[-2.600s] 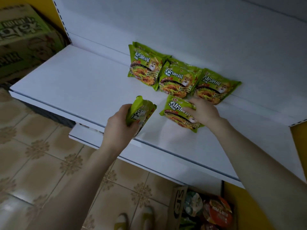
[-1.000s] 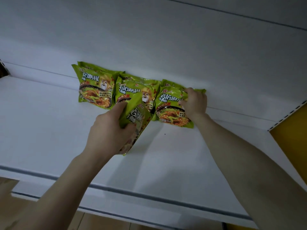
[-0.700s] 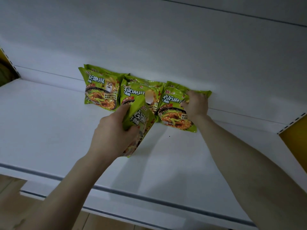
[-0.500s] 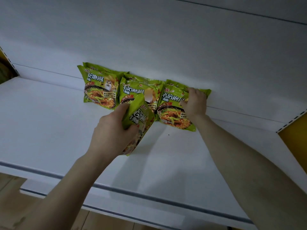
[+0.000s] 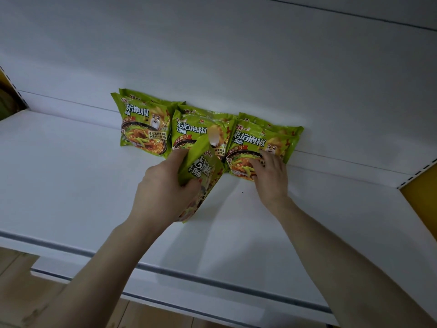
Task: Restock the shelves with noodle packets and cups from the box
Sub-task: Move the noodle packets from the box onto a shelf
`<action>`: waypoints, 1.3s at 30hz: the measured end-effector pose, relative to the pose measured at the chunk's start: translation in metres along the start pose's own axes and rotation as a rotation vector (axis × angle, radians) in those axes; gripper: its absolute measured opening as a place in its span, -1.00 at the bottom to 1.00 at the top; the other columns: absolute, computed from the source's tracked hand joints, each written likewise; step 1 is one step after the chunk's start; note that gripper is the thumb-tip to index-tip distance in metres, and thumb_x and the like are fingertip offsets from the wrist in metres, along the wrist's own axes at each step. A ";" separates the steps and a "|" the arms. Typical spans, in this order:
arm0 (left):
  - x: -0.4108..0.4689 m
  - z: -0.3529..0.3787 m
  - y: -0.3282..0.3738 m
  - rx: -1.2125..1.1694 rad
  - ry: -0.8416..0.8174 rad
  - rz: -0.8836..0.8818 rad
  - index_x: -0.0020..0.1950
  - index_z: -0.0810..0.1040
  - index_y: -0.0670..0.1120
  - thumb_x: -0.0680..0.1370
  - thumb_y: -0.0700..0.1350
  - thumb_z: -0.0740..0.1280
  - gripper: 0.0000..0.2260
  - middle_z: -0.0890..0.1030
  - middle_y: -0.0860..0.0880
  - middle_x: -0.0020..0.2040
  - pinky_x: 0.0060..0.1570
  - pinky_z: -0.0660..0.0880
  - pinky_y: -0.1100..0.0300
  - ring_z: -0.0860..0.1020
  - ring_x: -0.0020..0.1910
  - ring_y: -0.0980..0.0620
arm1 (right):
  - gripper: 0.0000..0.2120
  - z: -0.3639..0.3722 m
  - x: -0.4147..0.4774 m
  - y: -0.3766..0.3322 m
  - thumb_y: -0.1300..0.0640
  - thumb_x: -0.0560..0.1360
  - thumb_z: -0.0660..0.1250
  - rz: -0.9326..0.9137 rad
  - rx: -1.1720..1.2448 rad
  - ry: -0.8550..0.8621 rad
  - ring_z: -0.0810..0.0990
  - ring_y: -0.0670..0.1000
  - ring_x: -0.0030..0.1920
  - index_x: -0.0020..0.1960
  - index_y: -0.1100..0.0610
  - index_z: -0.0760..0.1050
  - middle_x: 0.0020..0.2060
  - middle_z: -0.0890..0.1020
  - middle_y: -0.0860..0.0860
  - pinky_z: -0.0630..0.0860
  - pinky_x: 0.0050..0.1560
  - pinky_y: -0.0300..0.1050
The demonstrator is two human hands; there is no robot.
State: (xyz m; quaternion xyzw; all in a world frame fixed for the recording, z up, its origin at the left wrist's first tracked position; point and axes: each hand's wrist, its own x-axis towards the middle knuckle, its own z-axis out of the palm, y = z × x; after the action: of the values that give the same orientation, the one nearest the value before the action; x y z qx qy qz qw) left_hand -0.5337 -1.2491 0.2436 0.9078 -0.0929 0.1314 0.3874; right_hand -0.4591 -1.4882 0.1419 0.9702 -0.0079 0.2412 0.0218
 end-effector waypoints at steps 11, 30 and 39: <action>0.005 -0.020 -0.013 -0.256 0.012 -0.140 0.20 0.50 -0.04 0.30 -0.06 0.29 -0.54 0.54 0.14 -0.18 -0.26 0.40 0.39 0.50 -0.18 0.03 | -0.69 -0.040 0.004 -0.035 0.17 0.54 0.26 0.326 0.770 -0.038 0.46 0.07 0.20 0.25 0.25 0.45 0.21 0.51 0.16 0.35 0.16 -0.24; -0.018 -0.043 -0.129 -0.165 0.104 -0.393 0.37 0.35 -0.15 0.53 -0.02 0.30 -0.55 0.54 -0.15 0.21 0.10 0.43 0.12 0.51 0.16 -0.09 | -0.84 -0.067 0.020 -0.160 0.22 0.46 0.36 0.462 1.671 -0.480 0.62 0.01 0.01 0.01 0.04 0.53 -0.04 0.64 0.00 0.56 -0.03 -0.07; -0.023 0.006 -0.180 0.531 -0.222 -0.139 0.33 0.31 -0.03 0.45 0.26 -0.21 -0.37 0.30 -0.09 0.35 0.28 0.17 -0.10 0.14 0.41 -0.12 | -0.77 -0.002 0.077 -0.227 0.23 0.44 0.39 0.524 1.486 -0.226 0.61 0.09 0.02 0.10 0.18 0.53 -0.03 0.62 0.07 0.56 0.08 0.06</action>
State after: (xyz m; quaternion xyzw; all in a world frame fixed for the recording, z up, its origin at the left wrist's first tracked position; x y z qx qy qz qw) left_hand -0.5054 -1.1296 0.1104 0.9904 -0.0347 0.0242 0.1319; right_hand -0.3864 -1.2615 0.1709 0.7159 -0.0749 0.0805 -0.6895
